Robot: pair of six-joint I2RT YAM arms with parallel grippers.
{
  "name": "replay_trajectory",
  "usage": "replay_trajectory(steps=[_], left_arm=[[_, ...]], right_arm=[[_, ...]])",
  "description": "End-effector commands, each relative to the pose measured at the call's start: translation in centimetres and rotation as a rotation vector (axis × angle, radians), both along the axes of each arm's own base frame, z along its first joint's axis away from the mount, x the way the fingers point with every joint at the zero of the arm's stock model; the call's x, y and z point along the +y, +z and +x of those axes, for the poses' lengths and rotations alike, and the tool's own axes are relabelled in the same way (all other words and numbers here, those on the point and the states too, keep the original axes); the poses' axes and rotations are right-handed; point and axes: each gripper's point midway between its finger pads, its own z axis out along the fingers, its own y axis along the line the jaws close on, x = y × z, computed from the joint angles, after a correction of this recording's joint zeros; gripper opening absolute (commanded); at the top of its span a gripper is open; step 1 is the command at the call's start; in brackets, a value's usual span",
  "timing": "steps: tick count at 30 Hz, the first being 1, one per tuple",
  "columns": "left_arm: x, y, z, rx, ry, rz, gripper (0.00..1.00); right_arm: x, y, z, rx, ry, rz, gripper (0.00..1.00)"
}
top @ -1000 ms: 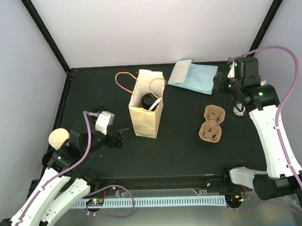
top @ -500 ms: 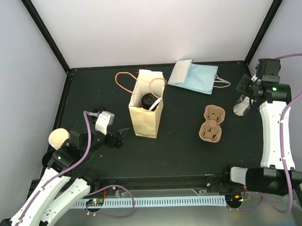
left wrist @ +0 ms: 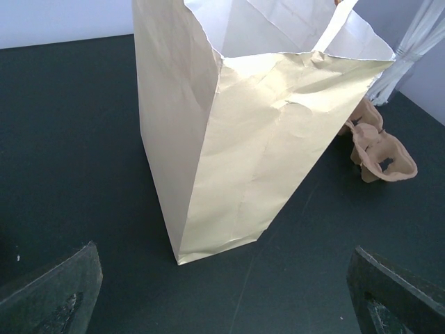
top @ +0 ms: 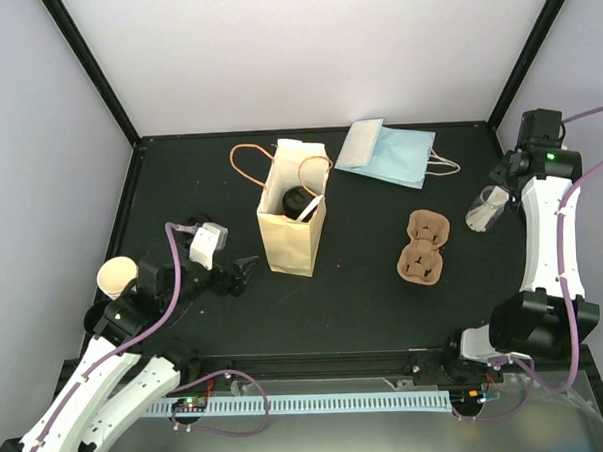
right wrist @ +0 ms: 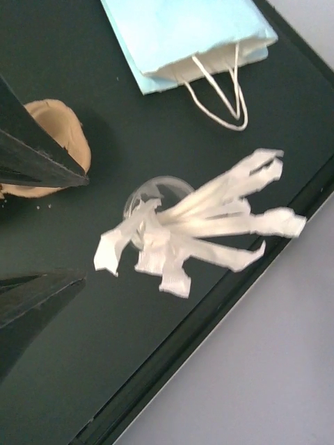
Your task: Pack the takeout coffee
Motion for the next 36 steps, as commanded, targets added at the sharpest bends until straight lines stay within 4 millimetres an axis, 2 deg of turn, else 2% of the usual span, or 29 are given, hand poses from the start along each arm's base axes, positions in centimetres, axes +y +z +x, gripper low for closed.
replay_trajectory(steps=[1, 12, 24, 29, 32, 36], left_arm=[[0.0, 0.6, 0.1, -0.03, -0.004, -0.002, 0.99], [0.1, 0.6, 0.1, -0.033, -0.003, -0.004, 0.99], [0.1, 0.5, 0.2, -0.03, -0.001, -0.002, 0.99], [0.1, 0.5, 0.2, -0.029, 0.001, -0.001, 0.99], [0.1, 0.5, 0.2, -0.029, 0.002, -0.001, 0.99], [0.1, 0.5, 0.2, -0.029, 0.003, 0.001, 0.99]], right_arm=[[-1.7, -1.8, -0.8, 0.041, -0.09, 0.0, 0.36], [-1.7, -4.5, 0.7, 0.047, -0.133, 0.069, 0.37], [-3.0, -4.7, 1.3, 0.047, -0.182, 0.024, 0.37], [-3.0, -5.1, 1.5, 0.054, -0.185, 0.031, 0.3], [-2.8, -5.3, 1.6, 0.054, -0.18, 0.044, 0.22], [-2.5, -5.7, 1.6, 0.066, -0.173, 0.06, 0.18]])
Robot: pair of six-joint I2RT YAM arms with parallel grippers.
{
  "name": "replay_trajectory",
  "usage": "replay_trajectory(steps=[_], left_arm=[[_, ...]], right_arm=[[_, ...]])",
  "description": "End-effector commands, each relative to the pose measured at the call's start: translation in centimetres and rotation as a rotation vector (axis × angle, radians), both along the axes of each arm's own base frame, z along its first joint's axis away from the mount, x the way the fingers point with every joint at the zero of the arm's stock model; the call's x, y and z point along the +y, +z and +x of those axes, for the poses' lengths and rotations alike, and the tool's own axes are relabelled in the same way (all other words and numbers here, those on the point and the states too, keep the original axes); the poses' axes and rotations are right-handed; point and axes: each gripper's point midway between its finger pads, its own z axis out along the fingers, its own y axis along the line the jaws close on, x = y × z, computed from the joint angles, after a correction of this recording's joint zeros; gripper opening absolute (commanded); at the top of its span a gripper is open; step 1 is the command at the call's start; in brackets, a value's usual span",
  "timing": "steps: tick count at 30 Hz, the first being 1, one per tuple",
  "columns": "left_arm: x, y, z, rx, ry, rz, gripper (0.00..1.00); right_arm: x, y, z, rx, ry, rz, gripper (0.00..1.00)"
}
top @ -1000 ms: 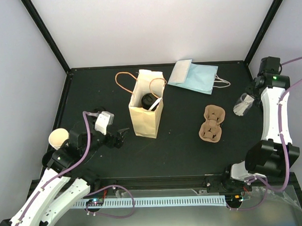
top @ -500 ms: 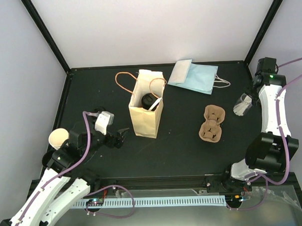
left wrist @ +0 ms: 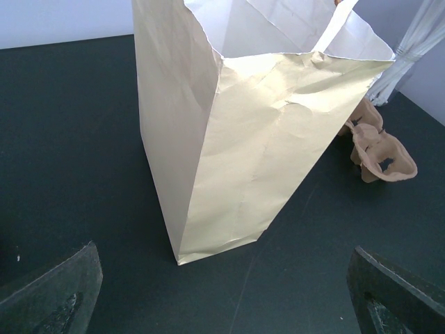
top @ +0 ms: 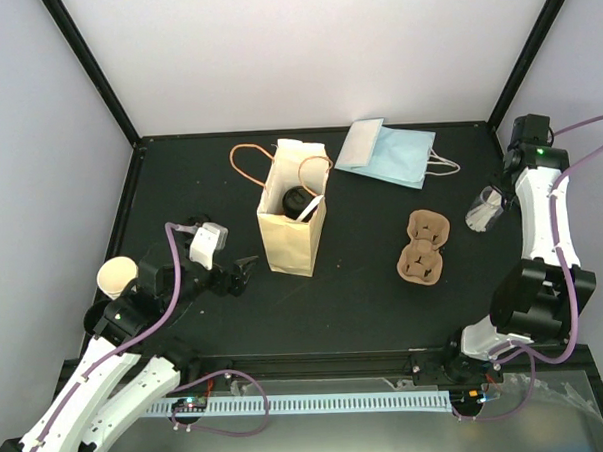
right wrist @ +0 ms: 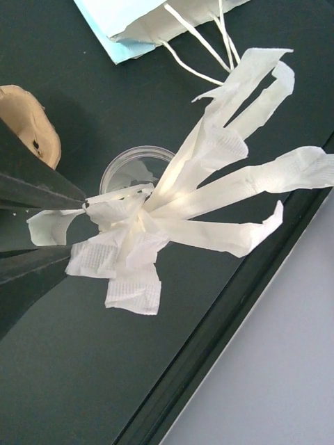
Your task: Pack the takeout coffee
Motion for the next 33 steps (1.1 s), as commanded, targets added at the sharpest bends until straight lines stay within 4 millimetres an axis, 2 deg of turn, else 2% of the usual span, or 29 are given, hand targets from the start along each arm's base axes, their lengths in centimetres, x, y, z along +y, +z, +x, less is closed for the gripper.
replay_trajectory(steps=[1, 13, 26, 33], left_arm=[[0.1, 0.5, 0.2, -0.029, 0.004, 0.001, 0.99], [0.1, 0.5, 0.2, -0.029, 0.004, 0.001, 0.99], [0.2, 0.6, 0.2, -0.031, 0.005, -0.002, 0.99], [0.0, 0.5, 0.2, -0.028, -0.004, 0.0, 0.99]], right_arm=[[-0.3, -0.2, 0.1, -0.002, -0.016, 0.002, 0.17], [0.6, 0.3, 0.0, -0.017, 0.017, 0.04, 0.04], [1.6, 5.3, -1.0, -0.108, 0.04, 0.044, 0.02], [3.4, 7.9, -1.8, -0.176, 0.092, 0.099, 0.02]])
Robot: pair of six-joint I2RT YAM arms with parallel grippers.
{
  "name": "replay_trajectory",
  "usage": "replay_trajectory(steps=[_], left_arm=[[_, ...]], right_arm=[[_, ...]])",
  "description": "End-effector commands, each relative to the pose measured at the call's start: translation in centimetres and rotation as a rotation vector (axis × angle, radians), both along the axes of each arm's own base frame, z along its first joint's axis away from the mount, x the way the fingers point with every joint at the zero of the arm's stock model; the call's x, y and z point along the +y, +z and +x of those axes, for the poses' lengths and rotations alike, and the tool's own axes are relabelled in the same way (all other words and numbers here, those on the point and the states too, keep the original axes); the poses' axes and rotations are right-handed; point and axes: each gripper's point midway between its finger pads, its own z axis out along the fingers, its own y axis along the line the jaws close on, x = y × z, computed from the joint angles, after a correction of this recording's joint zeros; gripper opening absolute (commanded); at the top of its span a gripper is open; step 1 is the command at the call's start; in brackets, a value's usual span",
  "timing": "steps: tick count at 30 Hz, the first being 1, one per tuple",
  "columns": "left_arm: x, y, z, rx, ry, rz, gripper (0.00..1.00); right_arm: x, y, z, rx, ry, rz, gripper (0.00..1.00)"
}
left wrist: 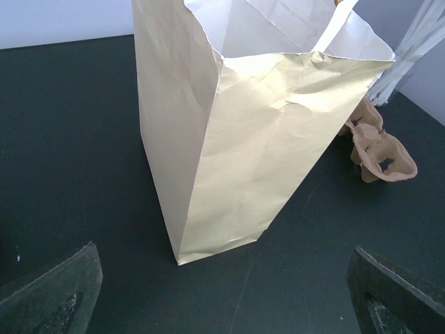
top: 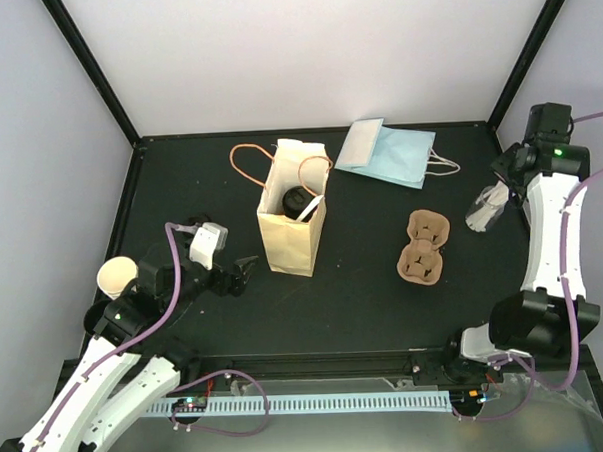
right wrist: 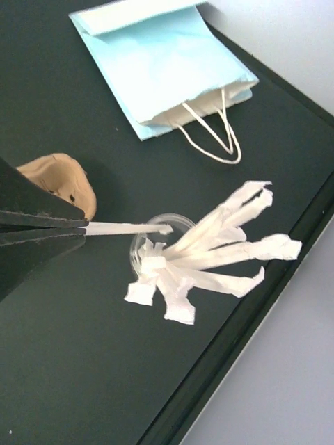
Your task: Pack the takeout coffee
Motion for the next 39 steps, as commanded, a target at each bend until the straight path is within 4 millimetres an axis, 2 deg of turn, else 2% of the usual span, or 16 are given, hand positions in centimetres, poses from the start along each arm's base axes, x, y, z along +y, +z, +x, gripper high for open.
replay_trajectory(steps=[1, 5, 13, 21, 27, 30, 35, 39], left_arm=[[0.0, 0.5, 0.2, -0.026, -0.004, 0.0, 0.99], [0.0, 0.5, 0.2, -0.027, -0.001, 0.0, 0.99], [0.0, 0.3, 0.3, -0.021, 0.002, 0.005, 0.99], [0.0, 0.2, 0.4, -0.017, 0.006, 0.008, 0.99], [0.1, 0.2, 0.5, -0.013, 0.009, 0.011, 0.99], [0.0, 0.1, 0.5, -0.012, 0.008, 0.012, 0.99], [0.0, 0.0, 0.6, -0.008, 0.011, 0.014, 0.99], [0.1, 0.0, 0.6, -0.006, 0.014, 0.017, 0.99]], right_arm=[[1.5, 2.3, -0.9, -0.057, 0.044, 0.047, 0.02], [2.8, 4.1, -1.6, -0.117, 0.085, 0.082, 0.01], [6.0, 9.7, -2.9, -0.277, 0.206, 0.139, 0.01], [10.7, 14.1, -3.7, -0.447, 0.411, 0.264, 0.01], [15.7, 16.4, -3.3, -0.551, 0.639, 0.349, 0.01], [19.6, 18.1, -3.4, -0.58, 0.794, 0.351, 0.01], [26.2, 20.9, -5.1, -0.627, 1.073, 0.346, 0.01], [29.0, 22.2, -6.7, -0.67, 1.207, 0.335, 0.01]])
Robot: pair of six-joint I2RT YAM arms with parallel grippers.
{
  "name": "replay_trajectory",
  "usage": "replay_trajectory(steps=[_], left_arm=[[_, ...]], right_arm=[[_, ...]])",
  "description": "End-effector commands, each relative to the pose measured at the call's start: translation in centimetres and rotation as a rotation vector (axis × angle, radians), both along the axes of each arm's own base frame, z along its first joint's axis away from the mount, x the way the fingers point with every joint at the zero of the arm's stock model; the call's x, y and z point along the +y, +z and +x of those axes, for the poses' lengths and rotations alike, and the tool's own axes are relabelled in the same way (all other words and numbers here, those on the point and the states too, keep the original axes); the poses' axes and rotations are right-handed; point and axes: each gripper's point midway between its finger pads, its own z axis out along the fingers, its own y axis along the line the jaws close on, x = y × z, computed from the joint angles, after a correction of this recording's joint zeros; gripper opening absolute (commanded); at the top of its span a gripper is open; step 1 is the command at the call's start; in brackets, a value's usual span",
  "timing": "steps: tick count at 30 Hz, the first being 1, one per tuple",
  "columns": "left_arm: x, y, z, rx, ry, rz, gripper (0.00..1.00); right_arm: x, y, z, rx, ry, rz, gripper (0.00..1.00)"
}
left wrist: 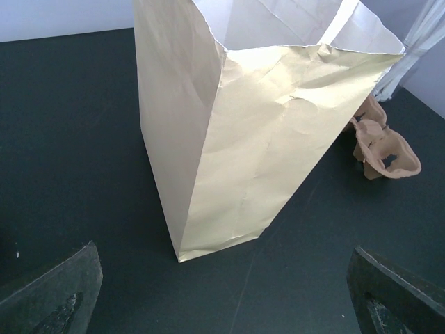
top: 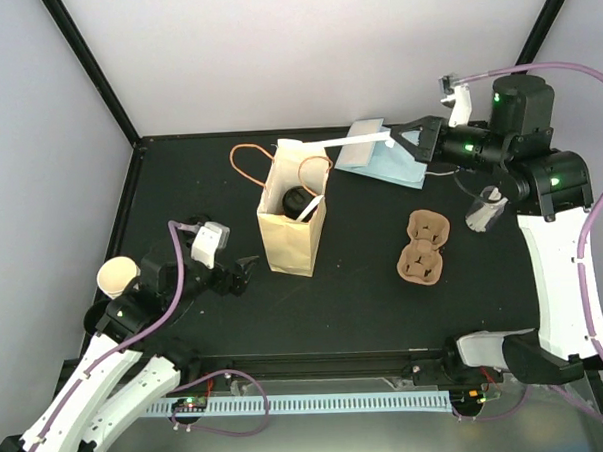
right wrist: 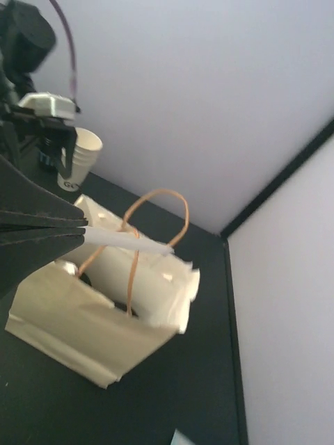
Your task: Pack the takeout coffee
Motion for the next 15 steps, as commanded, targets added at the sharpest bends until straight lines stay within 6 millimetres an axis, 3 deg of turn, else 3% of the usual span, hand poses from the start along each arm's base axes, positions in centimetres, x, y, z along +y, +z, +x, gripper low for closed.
replay_trajectory(steps=[1, 7, 15], left_arm=[[0.2, 0.4, 0.4, -0.021, 0.014, 0.008, 0.99], [0.2, 0.2, 0.5, -0.014, 0.015, 0.013, 0.99], [0.1, 0.1, 0.6, -0.009, 0.014, 0.015, 0.99]], right_arm=[[2.5, 2.5, -2.1, -0.134, 0.135, -0.009, 0.01], [3.8, 1.7, -2.7, -0.147, 0.188, -0.063, 0.01], [6.2, -1.8, -3.2, -0.072, 0.214, -0.249, 0.01]])
